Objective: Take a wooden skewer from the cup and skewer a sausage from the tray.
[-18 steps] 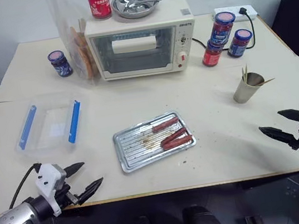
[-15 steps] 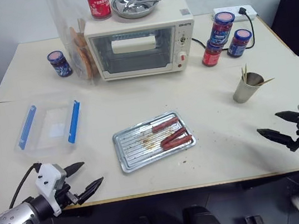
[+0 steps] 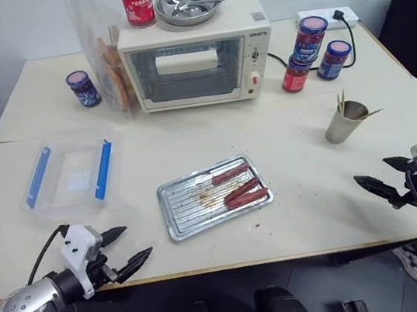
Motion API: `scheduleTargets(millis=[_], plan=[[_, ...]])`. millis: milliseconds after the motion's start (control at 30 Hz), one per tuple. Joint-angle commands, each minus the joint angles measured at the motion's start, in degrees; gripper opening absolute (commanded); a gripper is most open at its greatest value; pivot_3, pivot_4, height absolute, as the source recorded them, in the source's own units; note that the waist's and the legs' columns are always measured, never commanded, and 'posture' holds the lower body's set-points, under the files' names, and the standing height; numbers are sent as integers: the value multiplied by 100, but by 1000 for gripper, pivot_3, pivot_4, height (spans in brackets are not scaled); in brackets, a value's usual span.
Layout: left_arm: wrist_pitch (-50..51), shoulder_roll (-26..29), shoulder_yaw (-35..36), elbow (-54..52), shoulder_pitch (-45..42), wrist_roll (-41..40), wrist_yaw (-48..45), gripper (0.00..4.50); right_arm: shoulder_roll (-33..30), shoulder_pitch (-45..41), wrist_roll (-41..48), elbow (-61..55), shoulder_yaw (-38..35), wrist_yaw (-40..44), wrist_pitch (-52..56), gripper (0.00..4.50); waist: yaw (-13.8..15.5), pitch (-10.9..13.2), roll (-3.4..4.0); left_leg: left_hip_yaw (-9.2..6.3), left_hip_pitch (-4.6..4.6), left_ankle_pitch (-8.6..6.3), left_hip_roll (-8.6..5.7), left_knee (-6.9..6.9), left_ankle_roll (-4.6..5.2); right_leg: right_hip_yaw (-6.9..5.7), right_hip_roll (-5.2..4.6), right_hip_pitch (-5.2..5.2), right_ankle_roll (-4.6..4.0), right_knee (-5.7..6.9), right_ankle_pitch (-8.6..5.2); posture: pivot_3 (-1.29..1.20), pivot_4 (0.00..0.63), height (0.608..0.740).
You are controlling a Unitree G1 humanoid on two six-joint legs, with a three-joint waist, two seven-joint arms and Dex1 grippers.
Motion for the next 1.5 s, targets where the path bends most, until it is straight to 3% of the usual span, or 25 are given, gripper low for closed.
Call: scheduleTargets(millis=[33,233,333,567,867,1000,1200,1333,1500], plan=[[405,53,-128,-366,-386,-474,-48,4474,335,-203,128,-385,-337,-595,10,4500,0,0,0,-2,0,1,1,1,-2,-2,1,0,0,1,0,0,150,740],[1624,64,-125,-715,-1785,-2303,-33,4474,843,-834,278,-352,-553,-1472,62,4500,0,0,0,-4,-4,20,-3,3,-35,-3,-2,-2,1,7,0,0,150,740],[1915,116,-300,-593,-2542,-2686,-56,4474,877,-1117,162,-147,-432,-1640,-71,4500,-5,0,1,-4,-7,21,-2,1,-37,-5,1,-7,1,8,0,0,150,740],[1838,-132,-1448,233,-4506,-2234,-531,4474,1056,-2223,25,999,-77,-1822,-538,4500,-31,0,0,4,-2,26,-3,17,-44,0,15,-8,1,31,1,0,150,740],[1372,-783,-2169,903,-5440,-1477,-591,4474,1243,-2697,-9,1622,168,-1787,-969,4500,-21,1,0,7,-18,27,0,26,-46,3,16,-21,2,42,1,0,150,740],[1278,-877,-2231,957,-5444,-1273,-622,4500,1338,-2763,39,1756,102,-1864,-1095,3667,-33,1,0,7,-18,27,1,34,-46,5,17,-21,2,41,1,0,150,740],[1346,-927,-2214,860,-5362,-1224,-608,4500,1355,-2769,26,1844,139,-1884,-1186,2061,-22,1,0,7,-18,27,1,35,-46,6,17,-22,2,43,1,0,150,740],[1355,-936,-2212,825,-5339,-1209,-596,4500,1369,-2820,57,1902,115,-1903,-1227,2061,-24,1,0,7,-18,27,1,35,-46,6,17,-22,2,43,1,0,150,740],[1305,-954,-2248,832,-5356,-1133,-607,4500,1375,-2894,94,1961,105,-1934,-1285,890,-22,0,0,7,-18,27,2,35,-46,5,17,-22,2,43,1,0,150,740]])
